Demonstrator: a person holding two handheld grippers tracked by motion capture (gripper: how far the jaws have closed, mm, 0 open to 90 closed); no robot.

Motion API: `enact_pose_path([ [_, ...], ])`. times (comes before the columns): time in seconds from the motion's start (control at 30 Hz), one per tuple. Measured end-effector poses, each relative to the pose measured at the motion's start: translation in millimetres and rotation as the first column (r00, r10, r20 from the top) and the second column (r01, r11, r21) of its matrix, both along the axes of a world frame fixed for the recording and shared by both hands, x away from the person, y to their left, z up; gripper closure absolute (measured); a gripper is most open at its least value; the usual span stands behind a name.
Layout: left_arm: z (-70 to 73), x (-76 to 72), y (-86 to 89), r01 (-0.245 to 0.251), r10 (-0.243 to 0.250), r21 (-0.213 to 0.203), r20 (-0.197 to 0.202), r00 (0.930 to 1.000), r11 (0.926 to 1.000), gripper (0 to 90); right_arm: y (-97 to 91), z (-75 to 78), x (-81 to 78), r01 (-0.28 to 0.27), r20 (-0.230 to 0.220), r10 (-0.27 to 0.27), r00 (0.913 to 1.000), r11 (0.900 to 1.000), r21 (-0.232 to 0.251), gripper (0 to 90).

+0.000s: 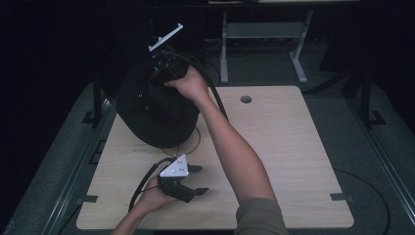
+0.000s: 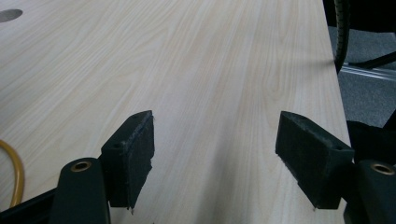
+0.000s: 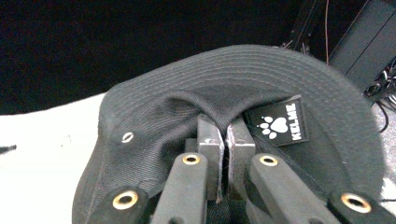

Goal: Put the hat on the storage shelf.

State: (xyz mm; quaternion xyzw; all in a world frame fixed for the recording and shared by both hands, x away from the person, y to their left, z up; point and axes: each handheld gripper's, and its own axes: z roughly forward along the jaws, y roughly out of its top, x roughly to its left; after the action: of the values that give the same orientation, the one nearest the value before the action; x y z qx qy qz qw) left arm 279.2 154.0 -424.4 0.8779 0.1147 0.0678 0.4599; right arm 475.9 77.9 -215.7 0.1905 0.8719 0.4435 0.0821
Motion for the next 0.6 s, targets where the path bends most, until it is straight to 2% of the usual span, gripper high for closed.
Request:
enact_pose_path([
  [0.23,0.8,0.0,0.2,-0.002,0.002,-0.019,-0.005,1.0000,0.9998,27.7,9.5,-4.5,4.1,0.002,-0.002,-0.002,1.0000,0.9998,-0.020,86.3],
  [0.43,-0.2,-0.5,-1.2,0.001,-0.002,-0.015,-0.010,0.9999,0.9999,27.6,13.2,-7.8,5.2,0.002,0.002,-0.002,1.0000,0.9994,-0.035,83.9],
  [0.47,-0.5,-0.5,-1.4,0.004,-0.004,-0.015,-0.015,0.9999,0.9999,27.6,14.0,-8.1,4.3,0.007,-0.012,-0.007,0.9999,0.9994,-0.034,82.1],
  [0.5,-0.9,-0.3,-1.5,0.005,-0.006,-0.014,-0.021,0.9998,0.9999,27.0,14.7,-10.8,5.2,-0.024,-0.008,0.023,0.9997,0.9989,-0.040,74.9],
  [0.53,-1.2,-0.2,-1.4,0.005,-0.005,-0.011,-0.022,0.9997,0.9999,26.8,14.1,-10.7,4.7,-0.022,-0.006,0.022,0.9997,0.9991,-0.037,71.7],
  [0.6,-1.4,-0.9,-0.9,0.001,-0.001,-0.011,-0.027,0.9996,0.9999,26.7,12.7,-9.6,3.3,-0.020,-0.009,0.019,0.9998,0.9996,-0.021,68.8],
])
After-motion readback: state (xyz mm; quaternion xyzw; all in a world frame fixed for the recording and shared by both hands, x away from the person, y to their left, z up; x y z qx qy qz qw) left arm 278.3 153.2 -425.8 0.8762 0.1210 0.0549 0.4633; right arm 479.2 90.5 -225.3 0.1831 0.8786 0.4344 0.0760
